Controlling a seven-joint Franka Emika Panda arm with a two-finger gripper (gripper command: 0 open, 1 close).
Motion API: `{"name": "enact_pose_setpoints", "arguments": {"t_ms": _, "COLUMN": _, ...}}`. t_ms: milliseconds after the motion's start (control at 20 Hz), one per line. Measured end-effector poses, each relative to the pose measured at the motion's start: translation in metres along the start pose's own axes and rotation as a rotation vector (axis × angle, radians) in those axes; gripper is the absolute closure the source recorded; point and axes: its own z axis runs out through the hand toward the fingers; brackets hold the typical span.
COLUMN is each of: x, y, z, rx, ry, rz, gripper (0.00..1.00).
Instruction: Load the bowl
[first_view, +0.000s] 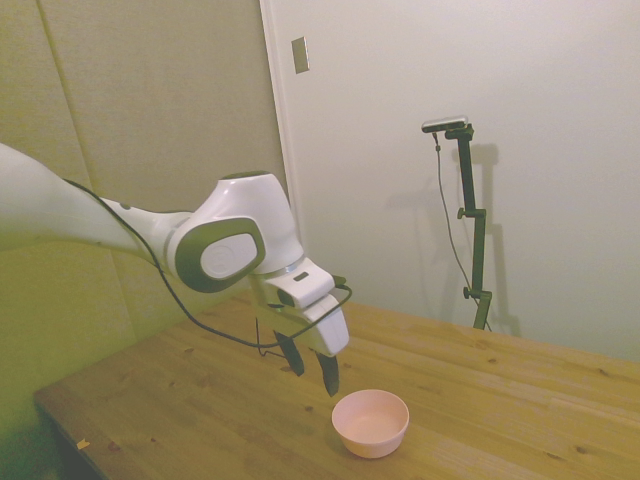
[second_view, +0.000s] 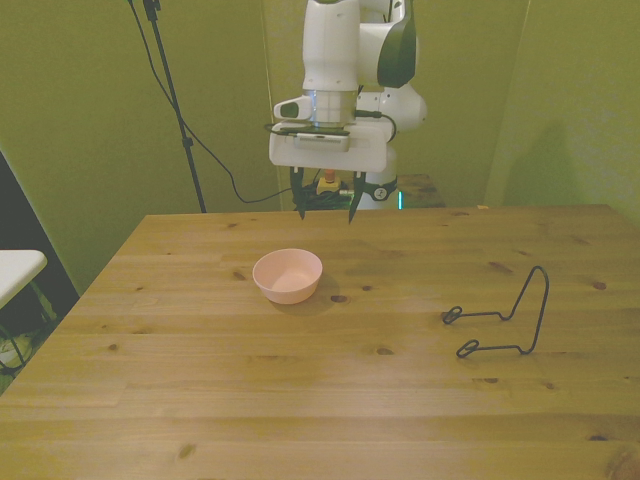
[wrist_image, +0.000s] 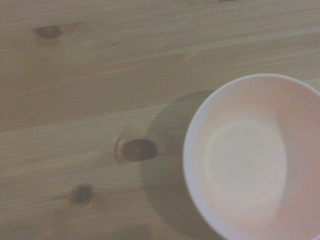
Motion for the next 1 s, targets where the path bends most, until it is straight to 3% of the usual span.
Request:
{"name": "enact_pose_setpoints", "arguments": {"t_ms": 200, "x": 0.023, "y": -0.012, "z": 0.019, "rx": -0.008, "ry": 0.002, "rz": 0.013, "gripper": 0.00}}
{"name": "enact_pose_setpoints", "arguments": {"t_ms": 650, "x": 0.033, "y": -0.046, "z": 0.076, "rx": -0.049, "ry": -0.032, "rz": -0.009, "gripper": 0.00}}
{"name": "enact_pose_setpoints", "arguments": {"t_ms": 700, "x": 0.034, "y": -0.047, "z": 0.083, "rx": -0.057, "ry": -0.038, "rz": -0.009, "gripper": 1.00}}
{"name": "enact_pose_setpoints", "arguments": {"t_ms": 1000, "x": 0.037, "y": -0.048, "z": 0.102, "rx": -0.081, "ry": -0.055, "rz": -0.006, "gripper": 1.00}}
